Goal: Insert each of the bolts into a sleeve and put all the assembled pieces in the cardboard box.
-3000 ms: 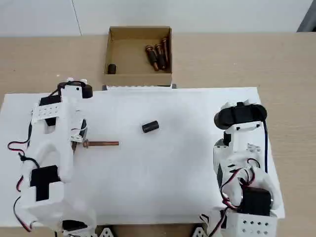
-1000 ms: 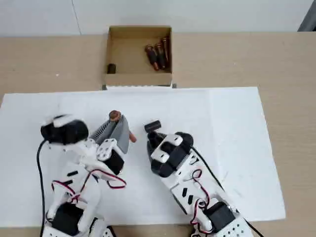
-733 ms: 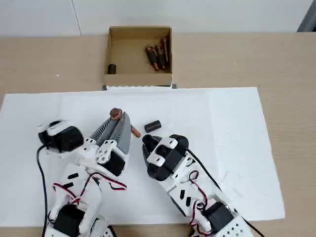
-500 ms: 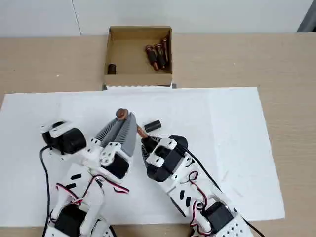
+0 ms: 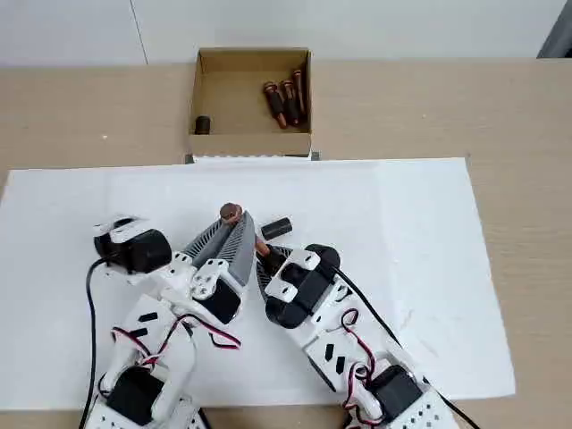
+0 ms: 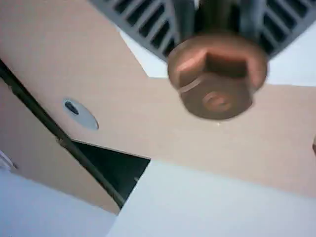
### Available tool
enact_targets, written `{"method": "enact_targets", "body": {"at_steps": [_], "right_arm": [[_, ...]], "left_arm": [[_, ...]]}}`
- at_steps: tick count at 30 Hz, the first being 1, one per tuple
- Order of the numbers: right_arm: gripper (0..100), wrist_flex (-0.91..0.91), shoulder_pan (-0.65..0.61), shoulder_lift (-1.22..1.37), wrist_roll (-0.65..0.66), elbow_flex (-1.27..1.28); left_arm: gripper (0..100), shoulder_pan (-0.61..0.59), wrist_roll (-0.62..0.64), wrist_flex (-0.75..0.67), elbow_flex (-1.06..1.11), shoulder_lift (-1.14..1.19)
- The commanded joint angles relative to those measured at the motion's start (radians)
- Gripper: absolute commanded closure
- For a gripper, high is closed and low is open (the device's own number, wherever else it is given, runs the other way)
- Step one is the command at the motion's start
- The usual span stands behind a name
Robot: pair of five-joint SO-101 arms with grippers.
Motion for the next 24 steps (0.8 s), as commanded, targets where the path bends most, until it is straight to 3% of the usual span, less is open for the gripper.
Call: {"method": "enact_targets", "body": {"at_steps": [1, 8, 14, 20, 24], "right_arm": [[99.5, -0.028, -0.007, -0.013, 0.011, -0.015], [99.5, -0.028, -0.007, -0.013, 0.037, -0.026], [99.5, -0.028, -0.010, -0.013, 0.061, -0.023], [99.5, -0.028, -0.010, -0.013, 0.061, -0.018], [99.5, -0.028, -0.010, -0.013, 0.061, -0.017]], "left_arm": [[99, 0.005, 0.002, -0.028, 0.013, -0.009], [99, 0.140, -0.084, 0.080, 0.048, -0.009], [99, 0.147, -0.130, 0.140, 0.081, -0.009], [84, 0.146, -0.172, 0.166, 0.079, -0.009], [83, 0.146, -0.192, 0.166, 0.076, -0.009]]}}
